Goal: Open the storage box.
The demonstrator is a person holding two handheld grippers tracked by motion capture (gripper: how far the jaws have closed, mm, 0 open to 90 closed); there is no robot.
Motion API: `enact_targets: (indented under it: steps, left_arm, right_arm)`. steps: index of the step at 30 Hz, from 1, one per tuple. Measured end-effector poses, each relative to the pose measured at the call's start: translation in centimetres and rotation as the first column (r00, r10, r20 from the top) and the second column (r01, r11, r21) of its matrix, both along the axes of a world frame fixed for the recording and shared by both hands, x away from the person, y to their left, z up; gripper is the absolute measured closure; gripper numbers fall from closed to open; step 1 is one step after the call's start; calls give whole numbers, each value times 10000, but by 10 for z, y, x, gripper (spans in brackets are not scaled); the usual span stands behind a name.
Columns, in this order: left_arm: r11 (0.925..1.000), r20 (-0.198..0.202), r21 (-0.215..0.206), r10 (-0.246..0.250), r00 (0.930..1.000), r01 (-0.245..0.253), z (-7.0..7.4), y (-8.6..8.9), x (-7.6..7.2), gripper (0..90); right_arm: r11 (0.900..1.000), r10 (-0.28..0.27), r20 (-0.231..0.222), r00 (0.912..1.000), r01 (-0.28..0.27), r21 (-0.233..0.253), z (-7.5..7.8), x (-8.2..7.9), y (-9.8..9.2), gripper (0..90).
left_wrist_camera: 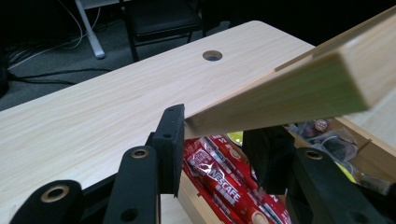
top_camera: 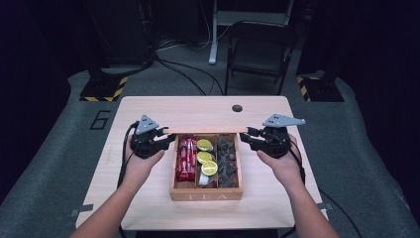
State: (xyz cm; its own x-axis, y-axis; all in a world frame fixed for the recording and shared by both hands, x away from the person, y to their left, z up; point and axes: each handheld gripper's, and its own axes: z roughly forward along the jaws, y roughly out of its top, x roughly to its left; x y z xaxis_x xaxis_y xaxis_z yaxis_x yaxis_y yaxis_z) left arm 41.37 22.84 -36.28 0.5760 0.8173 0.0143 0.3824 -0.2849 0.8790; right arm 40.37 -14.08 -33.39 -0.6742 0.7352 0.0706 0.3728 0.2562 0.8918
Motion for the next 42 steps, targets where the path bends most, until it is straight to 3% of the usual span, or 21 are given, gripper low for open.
enact_targets:
  steps: [6, 12, 25, 33, 38, 42]
  left_arm:
    - [9997, 234, 212, 99, 9997, -104, 1, -2, 1, 610]
    - [9997, 125, -35, 258, 9996, -257, 3, -2, 7, 611]
    - [9985, -280, -363, 388, 9989, -398, 12, -1, 20, 612]
    - [9982, -315, -364, 463, 9984, -474, 14, -1, 23, 615]
    - [9982, -364, -310, 506, 9981, -518, 15, -2, 25, 617]
    - [9976, -418, -421, 531, 9977, -549, 15, -2, 25, 615]
  right_arm:
    - [9999, -103, 296, 9995, 103, 29, 0, 4, 1, 590]
    - [9986, -264, 329, 9991, 279, -444, -4, 10, 6, 524]
    - [9960, -729, 114, 9973, 734, -506, -17, 38, 13, 524]
    - [9959, -700, -64, 9975, 695, -570, -31, 56, 18, 549]
    - [9965, -771, -137, 9969, 766, -331, -41, 60, 16, 566]
    - [9966, -703, -80, 9975, 698, -447, -42, 63, 15, 593]
